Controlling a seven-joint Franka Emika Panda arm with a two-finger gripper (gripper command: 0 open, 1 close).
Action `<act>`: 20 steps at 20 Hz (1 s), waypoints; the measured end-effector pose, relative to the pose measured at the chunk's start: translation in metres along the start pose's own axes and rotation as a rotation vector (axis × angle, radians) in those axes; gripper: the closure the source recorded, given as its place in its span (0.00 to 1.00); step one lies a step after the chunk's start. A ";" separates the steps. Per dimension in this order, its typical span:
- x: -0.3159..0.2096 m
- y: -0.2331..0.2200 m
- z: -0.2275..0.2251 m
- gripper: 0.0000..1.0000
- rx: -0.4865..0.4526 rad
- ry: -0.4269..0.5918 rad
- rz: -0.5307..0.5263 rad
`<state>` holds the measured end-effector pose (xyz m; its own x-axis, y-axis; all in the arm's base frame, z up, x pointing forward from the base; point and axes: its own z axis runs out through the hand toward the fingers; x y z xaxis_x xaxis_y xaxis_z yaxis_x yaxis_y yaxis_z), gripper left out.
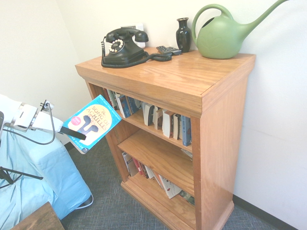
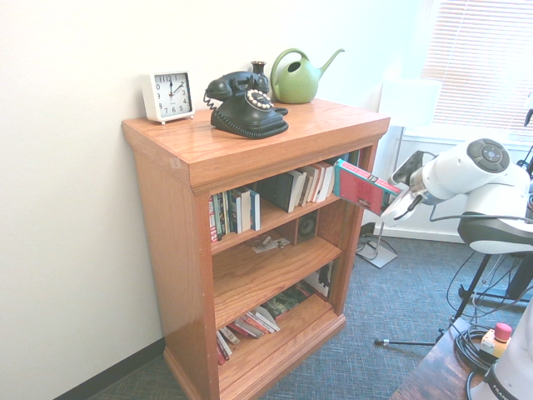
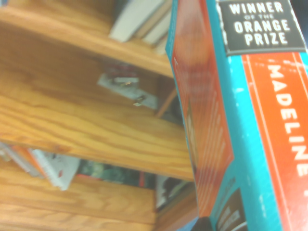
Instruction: Organize the shelf
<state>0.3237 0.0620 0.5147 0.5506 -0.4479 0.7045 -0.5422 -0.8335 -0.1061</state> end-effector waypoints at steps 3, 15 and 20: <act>-0.013 -0.019 0.020 1.00 0.009 -0.036 0.000; -0.003 -0.075 0.085 1.00 0.034 -0.094 -0.006; 0.005 -0.111 0.108 1.00 0.060 -0.136 0.007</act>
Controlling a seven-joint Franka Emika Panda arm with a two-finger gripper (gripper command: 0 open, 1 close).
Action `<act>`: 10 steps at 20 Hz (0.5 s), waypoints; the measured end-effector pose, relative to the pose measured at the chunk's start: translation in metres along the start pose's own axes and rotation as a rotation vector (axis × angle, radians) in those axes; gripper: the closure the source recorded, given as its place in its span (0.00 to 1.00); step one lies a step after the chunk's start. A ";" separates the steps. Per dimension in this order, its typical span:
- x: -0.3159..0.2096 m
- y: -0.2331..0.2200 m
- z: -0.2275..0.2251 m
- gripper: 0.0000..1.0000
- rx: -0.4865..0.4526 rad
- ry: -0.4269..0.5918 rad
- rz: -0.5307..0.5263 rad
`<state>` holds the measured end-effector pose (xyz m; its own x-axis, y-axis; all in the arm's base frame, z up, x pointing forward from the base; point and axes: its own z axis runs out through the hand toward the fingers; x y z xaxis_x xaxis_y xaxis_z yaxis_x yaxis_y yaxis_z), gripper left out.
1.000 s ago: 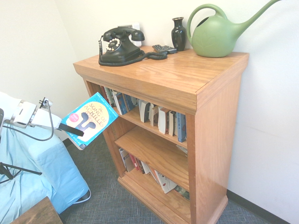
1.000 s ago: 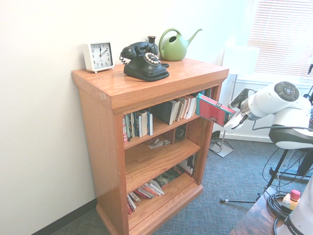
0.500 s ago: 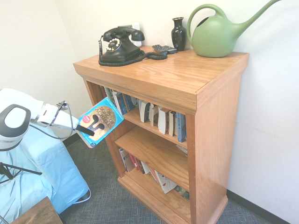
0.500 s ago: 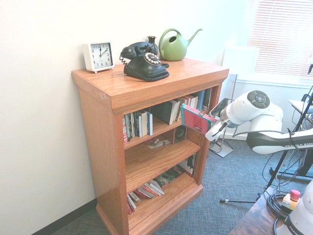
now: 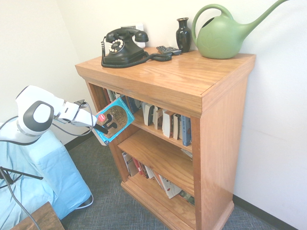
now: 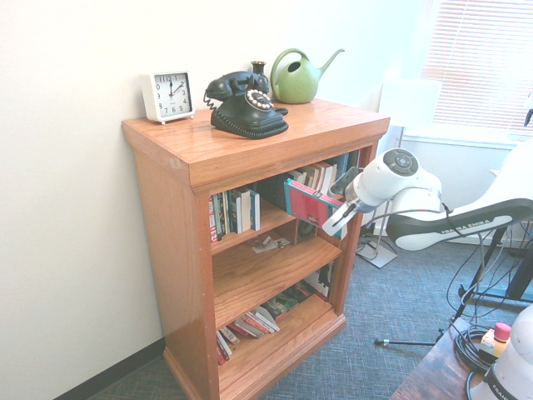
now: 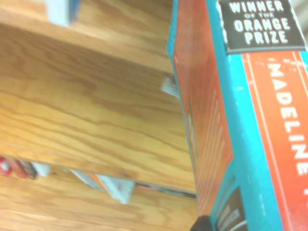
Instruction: Organize the shelf
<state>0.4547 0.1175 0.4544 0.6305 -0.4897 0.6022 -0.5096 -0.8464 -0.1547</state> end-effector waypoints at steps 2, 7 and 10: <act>0.000 -0.017 0.008 1.00 0.011 -0.008 0.001; 0.004 -0.045 0.031 1.00 0.027 -0.026 0.008; 0.010 -0.055 0.043 1.00 0.034 -0.026 0.016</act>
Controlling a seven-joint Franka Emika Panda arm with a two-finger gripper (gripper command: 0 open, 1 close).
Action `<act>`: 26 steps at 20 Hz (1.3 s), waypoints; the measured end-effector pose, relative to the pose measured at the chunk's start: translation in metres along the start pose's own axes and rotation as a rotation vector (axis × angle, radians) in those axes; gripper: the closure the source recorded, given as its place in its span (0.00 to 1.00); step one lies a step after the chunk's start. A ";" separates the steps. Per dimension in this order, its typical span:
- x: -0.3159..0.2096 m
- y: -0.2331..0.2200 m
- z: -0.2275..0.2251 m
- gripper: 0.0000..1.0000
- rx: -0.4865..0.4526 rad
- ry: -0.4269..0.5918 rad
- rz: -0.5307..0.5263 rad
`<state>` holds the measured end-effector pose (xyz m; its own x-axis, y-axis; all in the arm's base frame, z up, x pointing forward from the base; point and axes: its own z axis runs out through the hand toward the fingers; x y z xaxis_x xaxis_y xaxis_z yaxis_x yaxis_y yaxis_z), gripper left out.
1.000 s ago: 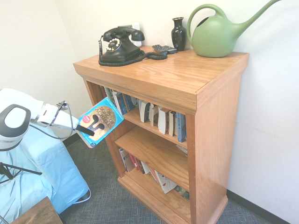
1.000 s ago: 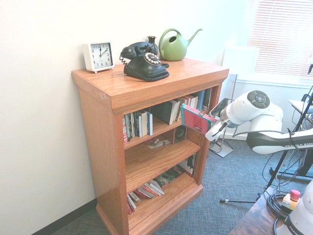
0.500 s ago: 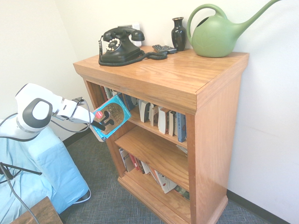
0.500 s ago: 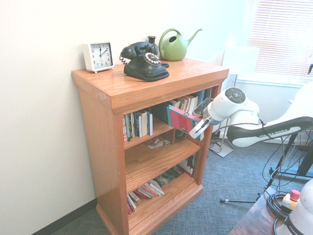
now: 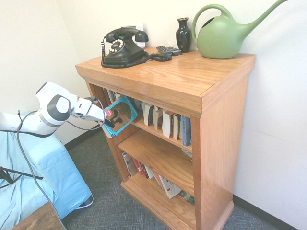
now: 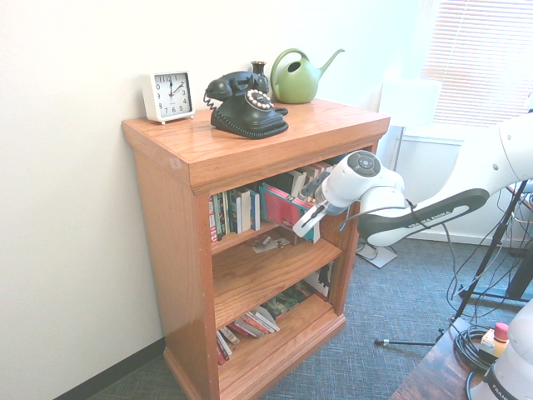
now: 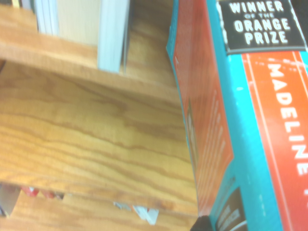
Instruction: Organize the shelf
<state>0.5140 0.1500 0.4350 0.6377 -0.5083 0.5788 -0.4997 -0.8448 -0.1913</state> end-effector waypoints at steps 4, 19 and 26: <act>0.006 -0.009 0.013 1.00 0.001 0.024 0.010; 0.013 -0.033 0.050 1.00 0.034 0.096 0.015; 0.019 -0.060 0.051 1.00 0.081 0.090 0.053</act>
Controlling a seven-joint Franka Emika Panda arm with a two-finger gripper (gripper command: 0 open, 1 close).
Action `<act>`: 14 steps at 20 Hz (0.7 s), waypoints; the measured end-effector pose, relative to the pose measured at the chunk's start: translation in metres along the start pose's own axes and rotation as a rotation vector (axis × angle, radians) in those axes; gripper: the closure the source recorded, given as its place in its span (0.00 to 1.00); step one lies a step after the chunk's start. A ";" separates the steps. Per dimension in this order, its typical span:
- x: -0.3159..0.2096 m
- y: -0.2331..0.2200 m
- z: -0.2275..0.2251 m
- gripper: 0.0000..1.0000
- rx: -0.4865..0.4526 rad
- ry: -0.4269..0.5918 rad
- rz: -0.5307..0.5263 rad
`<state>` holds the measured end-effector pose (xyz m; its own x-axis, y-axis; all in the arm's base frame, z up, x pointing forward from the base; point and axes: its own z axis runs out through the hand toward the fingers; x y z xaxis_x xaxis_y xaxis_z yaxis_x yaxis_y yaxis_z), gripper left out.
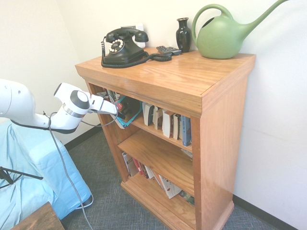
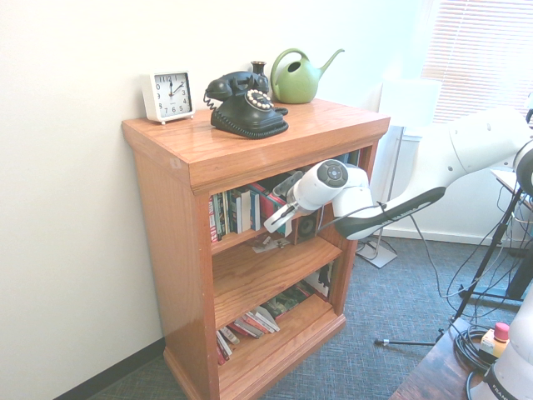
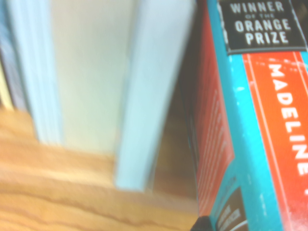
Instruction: Organize the shelf
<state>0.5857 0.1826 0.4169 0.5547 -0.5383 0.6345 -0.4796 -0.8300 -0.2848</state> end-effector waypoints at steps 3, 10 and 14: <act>0.006 -0.005 0.007 1.00 0.006 -0.003 0.014; 0.013 -0.015 0.020 1.00 0.009 0.004 0.024; 0.011 -0.017 0.021 0.00 0.011 0.001 0.028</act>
<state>0.6141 0.1876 0.4136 0.5402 -0.5613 0.6270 -0.4874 -0.8160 -0.3106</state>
